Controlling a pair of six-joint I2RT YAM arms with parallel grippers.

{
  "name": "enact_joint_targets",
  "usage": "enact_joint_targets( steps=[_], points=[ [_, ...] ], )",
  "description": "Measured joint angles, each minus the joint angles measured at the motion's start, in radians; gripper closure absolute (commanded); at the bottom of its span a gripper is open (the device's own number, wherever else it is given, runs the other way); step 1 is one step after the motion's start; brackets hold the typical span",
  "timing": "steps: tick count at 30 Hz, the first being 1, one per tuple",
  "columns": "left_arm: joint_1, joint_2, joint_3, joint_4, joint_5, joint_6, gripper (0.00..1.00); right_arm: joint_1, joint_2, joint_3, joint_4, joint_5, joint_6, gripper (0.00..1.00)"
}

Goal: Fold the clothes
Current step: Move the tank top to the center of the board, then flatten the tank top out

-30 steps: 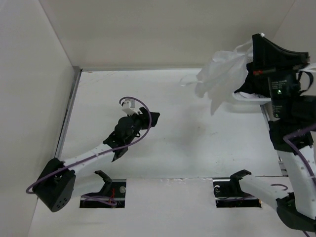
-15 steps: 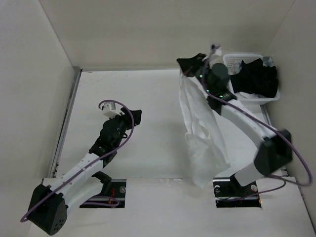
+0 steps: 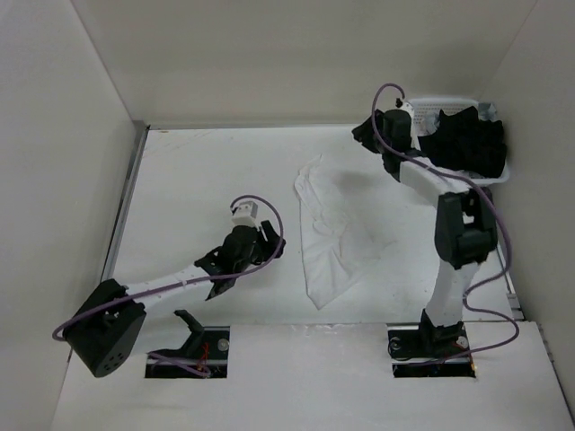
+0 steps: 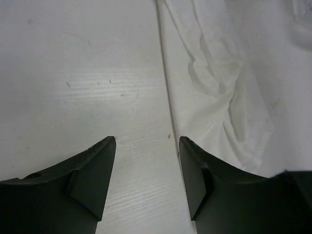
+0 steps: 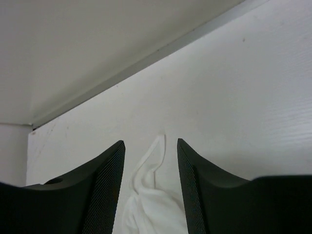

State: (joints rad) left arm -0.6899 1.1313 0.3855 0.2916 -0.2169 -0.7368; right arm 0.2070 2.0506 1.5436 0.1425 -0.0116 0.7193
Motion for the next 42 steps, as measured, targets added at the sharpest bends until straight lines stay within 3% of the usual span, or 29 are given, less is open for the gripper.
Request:
enact_joint_targets(
  steps=[2,4,6,11,13,16,19,23,24,27,28,31,33,35,38,42],
  points=[
    [-0.053,0.045,0.003,-0.013,0.003,0.005,0.47,0.005,-0.145,-0.112,0.007,0.037,-0.041,0.66],
    [-0.110,0.110,0.019,-0.024,0.008,0.013,0.47,0.033,-0.308,-0.247,0.018,0.076,-0.075,0.90],
    [-0.171,0.188,0.052,-0.028,0.017,0.024,0.47,0.087,-0.465,-0.400,0.047,0.113,-0.095,0.95],
    [-0.273,0.329,0.132,-0.012,0.049,0.041,0.51,0.263,-0.695,-0.733,0.038,0.180,-0.090,0.80],
    [-0.288,0.364,0.154,0.003,0.062,0.044,0.61,0.317,-0.731,-0.834,0.002,0.206,-0.076,0.73],
    [-0.293,0.423,0.195,0.018,0.077,0.050,0.88,0.377,-0.775,-0.947,-0.071,0.249,-0.046,0.64],
    [-0.278,0.452,0.214,0.022,0.079,0.052,0.95,0.410,-0.811,-0.998,-0.121,0.274,-0.025,0.61],
    [-0.172,0.442,0.214,0.011,0.051,0.047,0.90,0.442,-0.822,-1.005,-0.135,0.280,-0.004,0.56],
    [-0.134,0.433,0.214,0.006,0.040,0.047,0.85,0.459,-0.821,-1.005,-0.135,0.282,-0.001,0.55],
    [-0.026,0.392,0.214,-0.005,0.009,0.043,0.54,0.514,-0.805,-1.002,-0.134,0.282,0.003,0.52],
    [0.004,0.376,0.214,-0.005,0.002,0.040,0.50,0.529,-0.794,-1.001,-0.132,0.282,0.003,0.51],
    [0.055,0.307,0.202,-0.007,-0.013,0.037,0.51,0.551,-0.758,-0.995,-0.119,0.281,0.005,0.52],
    [0.065,0.244,0.172,-0.018,-0.018,0.037,0.61,0.559,-0.737,-0.990,-0.105,0.282,0.007,0.63],
    [0.065,0.172,0.133,-0.058,-0.019,0.037,0.66,0.571,-0.707,-0.971,-0.102,0.282,0.010,0.67],
    [0.034,0.086,0.084,-0.163,-0.020,0.023,0.68,0.598,-0.661,-0.935,-0.092,0.283,0.010,0.63],
    [-0.068,0.017,0.047,-0.332,-0.007,-0.024,0.62,0.615,-0.645,-0.919,-0.079,0.297,0.009,0.57]
  ],
)
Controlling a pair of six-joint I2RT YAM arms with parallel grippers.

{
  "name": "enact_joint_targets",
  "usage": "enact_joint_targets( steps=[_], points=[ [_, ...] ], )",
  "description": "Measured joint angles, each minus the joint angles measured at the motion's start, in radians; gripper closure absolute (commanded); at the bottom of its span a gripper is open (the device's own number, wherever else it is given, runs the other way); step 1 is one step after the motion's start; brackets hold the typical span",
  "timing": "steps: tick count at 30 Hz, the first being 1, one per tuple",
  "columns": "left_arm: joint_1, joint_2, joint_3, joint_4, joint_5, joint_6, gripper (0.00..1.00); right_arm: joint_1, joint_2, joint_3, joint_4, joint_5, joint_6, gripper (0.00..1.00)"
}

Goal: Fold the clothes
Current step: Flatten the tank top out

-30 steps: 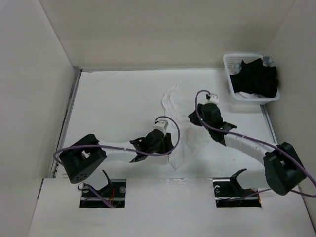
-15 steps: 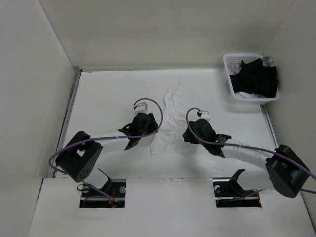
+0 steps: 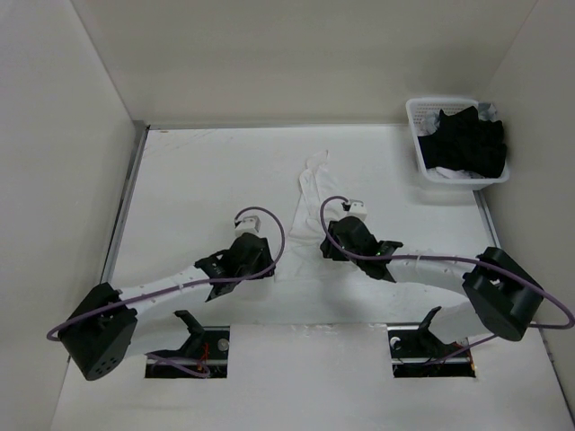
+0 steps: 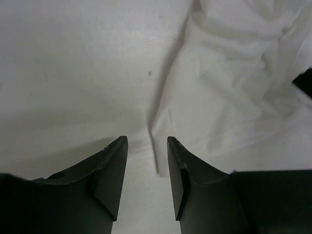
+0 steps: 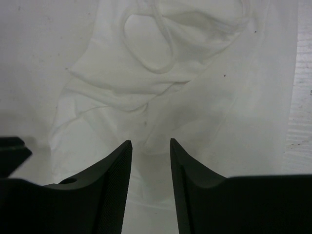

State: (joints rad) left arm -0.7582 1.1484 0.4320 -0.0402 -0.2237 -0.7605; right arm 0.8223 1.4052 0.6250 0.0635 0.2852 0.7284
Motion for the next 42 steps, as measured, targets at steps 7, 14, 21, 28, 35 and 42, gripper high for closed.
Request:
enact_joint_targets(
  steps=[7,14,21,28,35,42],
  points=[
    [-0.067,-0.060,-0.014,-0.164,0.035,-0.089,0.56,0.004,0.000,0.000,0.006,0.024,-0.001,0.57],
    [-0.070,-0.006,-0.013,-0.108,0.068,-0.124,0.51,0.008,0.000,0.000,0.011,0.032,-0.001,0.56],
    [-0.084,0.077,0.021,-0.040,0.079,-0.129,0.57,0.011,0.000,-0.001,0.011,0.033,-0.001,0.56],
    [-0.101,0.132,0.034,-0.005,0.097,-0.134,0.86,0.011,0.000,-0.002,-0.002,0.032,0.002,0.58],
    [-0.092,0.136,0.034,-0.010,0.101,-0.134,0.93,0.042,0.037,0.014,-0.045,0.028,0.004,0.66],
    [-0.043,0.084,0.002,-0.031,0.098,-0.132,0.94,0.043,0.068,0.025,-0.051,0.027,0.013,0.90]
  ],
)
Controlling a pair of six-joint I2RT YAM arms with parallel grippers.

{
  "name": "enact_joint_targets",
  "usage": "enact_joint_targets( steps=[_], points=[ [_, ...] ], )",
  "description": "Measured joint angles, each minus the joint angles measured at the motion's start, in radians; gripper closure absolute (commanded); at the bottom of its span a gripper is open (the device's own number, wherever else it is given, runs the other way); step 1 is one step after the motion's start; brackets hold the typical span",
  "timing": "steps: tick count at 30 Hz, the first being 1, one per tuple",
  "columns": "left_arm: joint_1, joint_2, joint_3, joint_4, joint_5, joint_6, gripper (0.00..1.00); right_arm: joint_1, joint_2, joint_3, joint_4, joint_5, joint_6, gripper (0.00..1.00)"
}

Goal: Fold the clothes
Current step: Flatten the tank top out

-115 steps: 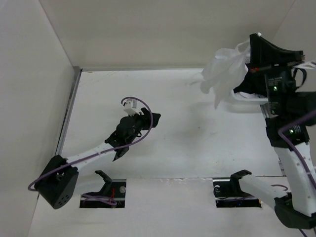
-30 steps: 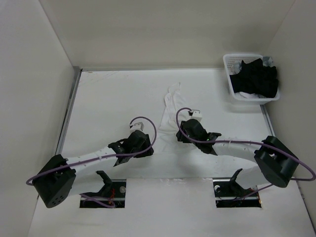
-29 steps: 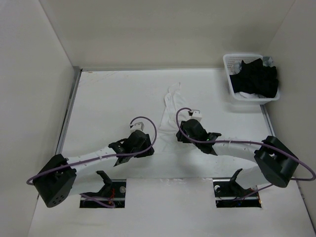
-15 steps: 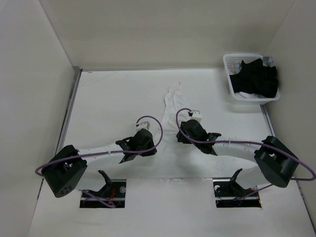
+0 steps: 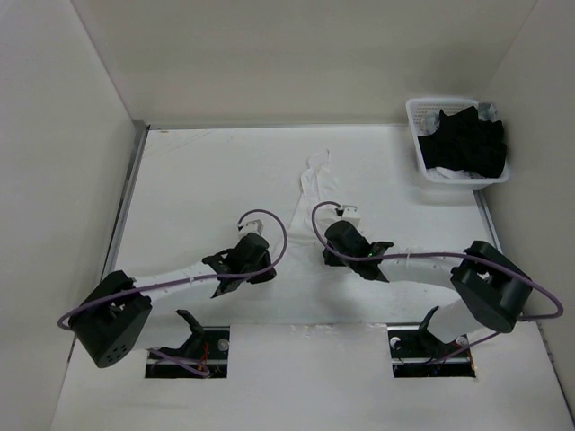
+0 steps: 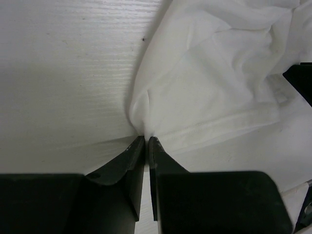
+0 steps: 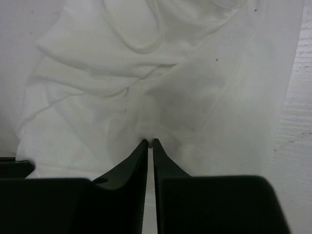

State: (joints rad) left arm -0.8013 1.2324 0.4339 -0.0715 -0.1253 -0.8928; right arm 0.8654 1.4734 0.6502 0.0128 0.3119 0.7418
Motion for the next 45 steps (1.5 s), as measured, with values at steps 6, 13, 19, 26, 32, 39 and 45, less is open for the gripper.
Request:
enact_joint_targets(
  steps=[6,13,19,26,32,39,45],
  points=[
    [0.032,-0.045,-0.013,-0.006,-0.002,0.013,0.95,0.000,-0.012,0.001,0.018,0.021,0.004,1.00],
    [0.118,-0.144,-0.050,-0.006,-0.002,0.022,0.95,0.000,-0.189,-0.048,0.018,0.043,0.024,1.00],
    [0.193,-0.223,-0.096,-0.011,0.000,0.023,0.96,0.027,-0.438,-0.151,-0.060,0.077,0.111,1.00],
    [0.322,-0.403,-0.109,-0.025,-0.002,0.010,0.96,0.050,-0.787,-0.293,-0.325,0.104,0.364,1.00],
    [0.341,-0.447,-0.122,-0.023,0.008,0.001,0.96,0.178,-0.805,-0.301,-0.539,0.121,0.566,0.58],
    [0.340,-0.511,-0.190,-0.065,0.030,-0.010,0.96,0.262,-0.662,-0.301,-0.534,0.137,0.624,0.45],
    [0.377,-0.557,-0.190,-0.076,0.033,-0.010,0.96,0.176,-0.549,-0.301,-0.350,0.128,0.529,0.45]
  ],
)
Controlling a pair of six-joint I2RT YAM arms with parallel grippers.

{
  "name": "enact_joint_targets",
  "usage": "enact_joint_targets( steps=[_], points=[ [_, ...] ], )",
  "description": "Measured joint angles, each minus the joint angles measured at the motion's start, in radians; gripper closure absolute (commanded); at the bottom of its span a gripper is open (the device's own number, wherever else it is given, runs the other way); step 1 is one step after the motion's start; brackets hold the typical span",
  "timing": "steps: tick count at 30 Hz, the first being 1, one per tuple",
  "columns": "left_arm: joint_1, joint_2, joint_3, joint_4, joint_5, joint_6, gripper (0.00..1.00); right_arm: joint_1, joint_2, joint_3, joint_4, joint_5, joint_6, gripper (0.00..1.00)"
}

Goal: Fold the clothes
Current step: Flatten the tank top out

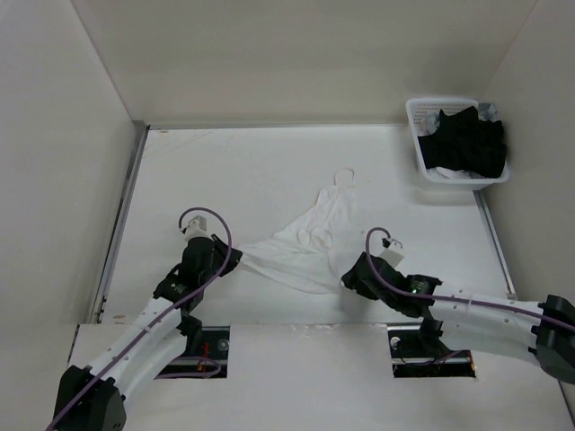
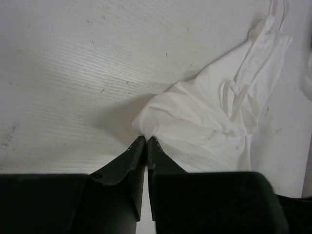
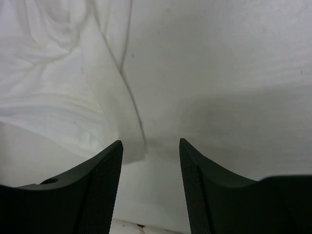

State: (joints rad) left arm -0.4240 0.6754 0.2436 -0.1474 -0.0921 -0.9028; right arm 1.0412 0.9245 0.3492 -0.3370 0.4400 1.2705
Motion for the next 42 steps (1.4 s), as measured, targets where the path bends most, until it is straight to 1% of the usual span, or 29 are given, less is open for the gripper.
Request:
enact_joint_targets(
  steps=[4,8,10,12,15,18,19,20,21,22,23,25,27,29,30,33,36,39,41,42],
  points=[
    [0.056,-0.029,-0.002,0.000,0.003,0.000,0.96,-0.090,-0.015,0.000,0.124,-0.025,-0.076,0.44],
    [0.113,-0.039,-0.025,0.016,0.005,0.001,0.96,-0.183,-0.039,-0.011,0.244,-0.097,-0.138,0.42],
    [0.132,-0.028,-0.045,0.027,0.016,0.001,0.96,-0.260,0.005,-0.011,0.291,-0.138,-0.171,0.42],
    [0.145,-0.006,-0.058,0.033,0.029,0.001,0.96,-0.332,0.091,0.003,0.327,-0.172,-0.203,0.44],
    [0.155,0.007,-0.068,0.039,0.046,0.001,0.96,-0.387,0.247,0.034,0.388,-0.214,-0.248,0.48],
    [0.155,0.010,-0.068,0.057,0.055,0.001,0.96,-0.425,0.399,0.101,0.465,-0.257,-0.280,0.56],
    [0.155,0.012,-0.068,0.064,0.057,0.001,0.96,-0.441,0.449,0.134,0.489,-0.267,-0.285,0.62],
    [0.155,0.016,-0.068,0.071,0.059,0.001,0.96,-0.461,0.510,0.174,0.517,-0.279,-0.291,0.71],
    [0.155,0.023,-0.068,0.079,0.060,0.001,0.96,-0.478,0.565,0.213,0.537,-0.290,-0.299,0.78],
    [0.155,0.030,-0.068,0.089,0.061,0.000,0.96,-0.496,0.624,0.257,0.554,-0.299,-0.304,0.91],
    [0.154,0.038,-0.068,0.100,0.063,0.000,0.96,-0.510,0.676,0.301,0.567,-0.303,-0.310,1.00],
    [0.154,0.054,-0.068,0.117,0.067,-0.003,0.96,-0.529,0.747,0.373,0.585,-0.302,-0.330,1.00],
    [0.155,0.060,-0.064,0.122,0.074,-0.005,0.97,-0.541,0.767,0.428,0.594,-0.293,-0.367,1.00],
    [0.156,0.046,-0.055,0.121,0.081,-0.008,0.97,-0.540,0.719,0.450,0.592,-0.280,-0.415,1.00],
    [0.158,0.028,-0.046,0.117,0.083,-0.008,0.97,-0.534,0.670,0.452,0.587,-0.272,-0.444,1.00],
    [0.163,-0.057,-0.014,0.105,0.080,-0.010,0.97,-0.490,0.468,0.457,0.554,-0.253,-0.510,1.00],
    [0.169,-0.159,0.008,0.090,0.070,-0.010,0.97,-0.399,0.241,0.469,0.503,-0.230,-0.560,1.00],
    [0.170,-0.245,0.010,0.074,0.058,-0.010,0.97,-0.288,0.048,0.467,0.446,-0.181,-0.583,0.99],
    [0.167,-0.271,0.007,0.059,0.048,-0.011,0.97,-0.239,-0.039,0.441,0.433,-0.160,-0.584,0.99],
    [0.167,-0.277,0.000,0.056,0.043,-0.011,0.97,-0.234,-0.075,0.415,0.435,-0.155,-0.582,0.99]
  ],
)
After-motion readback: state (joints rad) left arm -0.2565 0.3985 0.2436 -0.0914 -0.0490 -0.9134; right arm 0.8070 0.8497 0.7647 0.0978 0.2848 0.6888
